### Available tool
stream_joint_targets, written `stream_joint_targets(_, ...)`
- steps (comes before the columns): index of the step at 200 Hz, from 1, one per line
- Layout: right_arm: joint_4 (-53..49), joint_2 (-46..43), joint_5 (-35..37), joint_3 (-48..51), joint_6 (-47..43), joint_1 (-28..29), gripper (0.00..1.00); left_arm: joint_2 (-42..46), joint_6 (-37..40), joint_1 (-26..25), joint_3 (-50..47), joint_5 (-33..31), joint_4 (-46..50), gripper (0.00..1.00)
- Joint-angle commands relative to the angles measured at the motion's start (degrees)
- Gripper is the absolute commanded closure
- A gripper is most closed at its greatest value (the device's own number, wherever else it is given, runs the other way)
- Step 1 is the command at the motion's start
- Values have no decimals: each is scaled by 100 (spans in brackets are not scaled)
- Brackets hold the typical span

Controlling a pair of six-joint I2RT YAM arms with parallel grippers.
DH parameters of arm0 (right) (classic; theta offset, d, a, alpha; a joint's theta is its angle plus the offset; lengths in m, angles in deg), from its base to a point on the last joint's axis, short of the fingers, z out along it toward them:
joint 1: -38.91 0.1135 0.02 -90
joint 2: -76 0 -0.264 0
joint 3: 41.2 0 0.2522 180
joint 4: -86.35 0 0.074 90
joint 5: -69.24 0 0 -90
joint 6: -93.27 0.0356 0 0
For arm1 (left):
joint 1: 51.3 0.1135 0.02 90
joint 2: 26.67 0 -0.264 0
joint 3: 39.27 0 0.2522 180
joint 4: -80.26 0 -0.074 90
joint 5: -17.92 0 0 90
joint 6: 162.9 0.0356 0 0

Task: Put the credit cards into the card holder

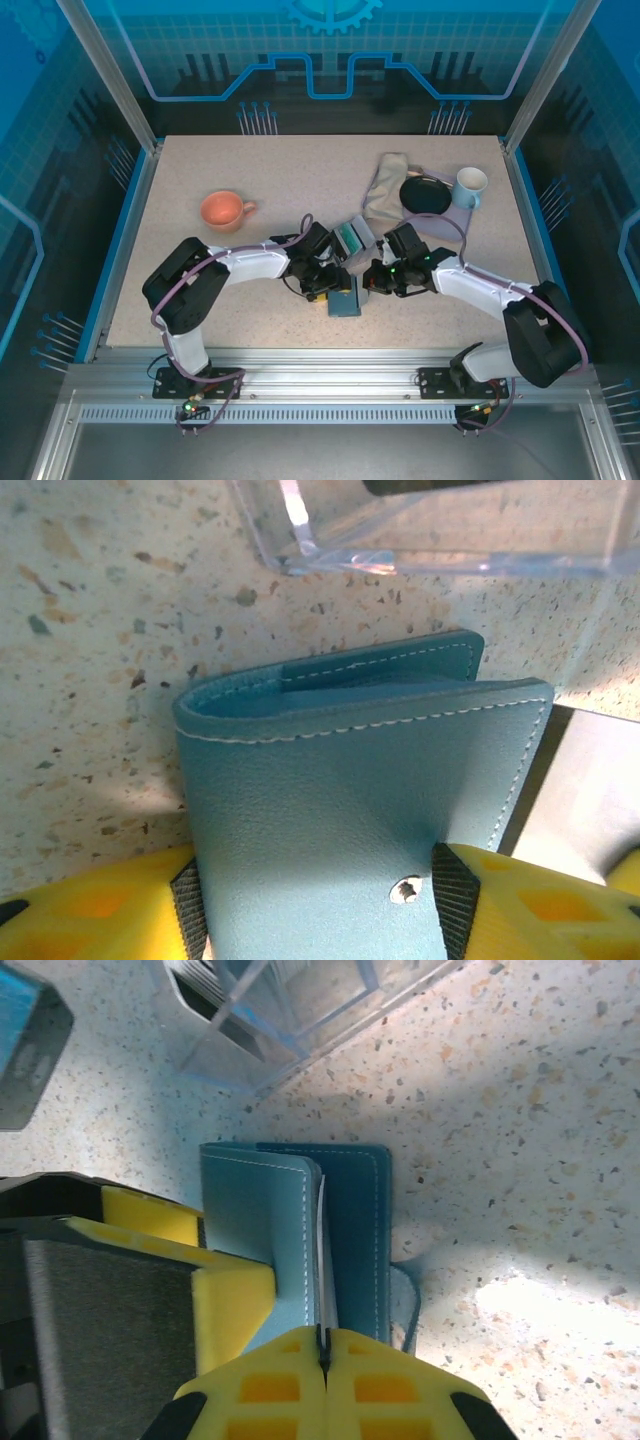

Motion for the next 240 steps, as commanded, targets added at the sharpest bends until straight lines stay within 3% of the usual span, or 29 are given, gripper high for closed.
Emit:
stream_joint_targets(1, 130, -188, -346, 57, 82, -84, 96, 94, 100, -99, 94, -161, 238, 35)
stream_joint_targets(42, 283, -368, -568, 88, 253, -92, 96, 549, 78, -106, -20, -408, 229, 26)
stream_joint_targets(102, 1079, -197, -1029, 296, 711, -100, 96, 578, -23, -108, -98, -378, 127, 26)
stream_joint_targets(168, 1226, -227, -992, 476, 864, -148, 97, 779, 28, -111, -170, -836, 542, 15)
stream_joint_targets(240, 1479, -330, -1201, 554, 1031, -232, 98, 744, 95, -109, -126, -461, 197, 14)
